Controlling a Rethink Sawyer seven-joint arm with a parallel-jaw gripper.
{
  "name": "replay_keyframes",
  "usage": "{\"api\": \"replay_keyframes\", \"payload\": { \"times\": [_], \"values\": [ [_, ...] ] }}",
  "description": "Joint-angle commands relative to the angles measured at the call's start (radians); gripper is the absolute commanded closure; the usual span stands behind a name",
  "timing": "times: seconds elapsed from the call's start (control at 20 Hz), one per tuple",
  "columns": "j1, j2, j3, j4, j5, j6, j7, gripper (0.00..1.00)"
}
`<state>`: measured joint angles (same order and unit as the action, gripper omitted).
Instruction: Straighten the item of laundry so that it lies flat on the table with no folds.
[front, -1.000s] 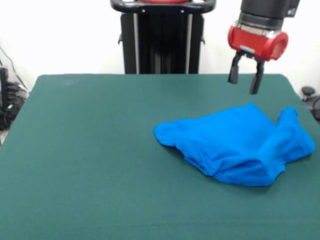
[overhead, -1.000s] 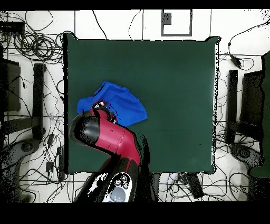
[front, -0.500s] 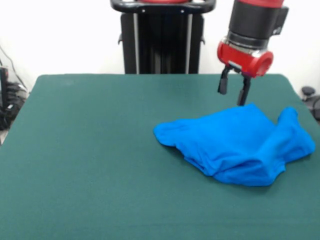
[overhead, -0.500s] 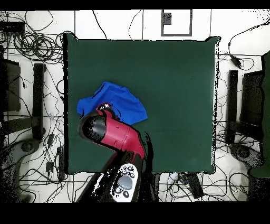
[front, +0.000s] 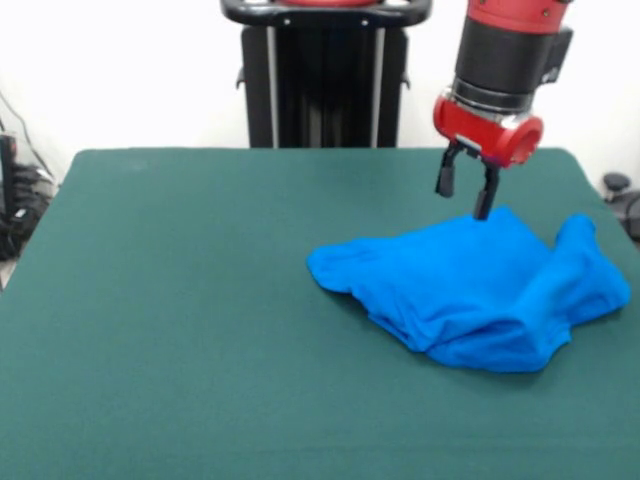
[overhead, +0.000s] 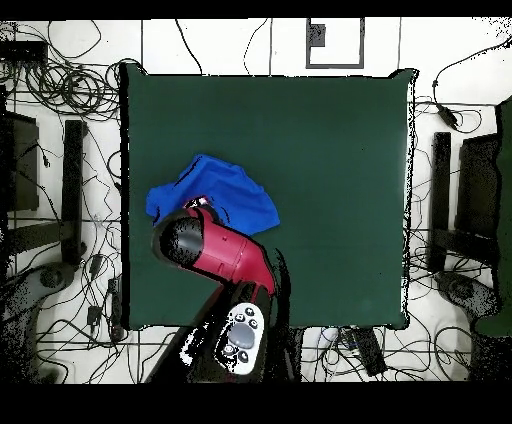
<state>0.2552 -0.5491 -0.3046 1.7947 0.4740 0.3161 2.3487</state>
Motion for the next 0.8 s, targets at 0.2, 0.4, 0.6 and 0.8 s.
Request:
{"api": "replay_keyframes", "payload": {
  "times": [0.2,0.4,0.6,0.8],
  "values": [
    [-0.055,0.102,0.154,-0.024,-0.058,-0.036,0.046,0.0],
    [-0.064,0.116,0.163,-0.032,-0.073,-0.048,0.053,0.0],
    [-0.1,0.127,0.198,-0.031,-0.092,-0.065,0.041,0.0],
    [-0.108,0.136,0.215,-0.034,-0.101,-0.081,0.055,0.0]
  ]
}}
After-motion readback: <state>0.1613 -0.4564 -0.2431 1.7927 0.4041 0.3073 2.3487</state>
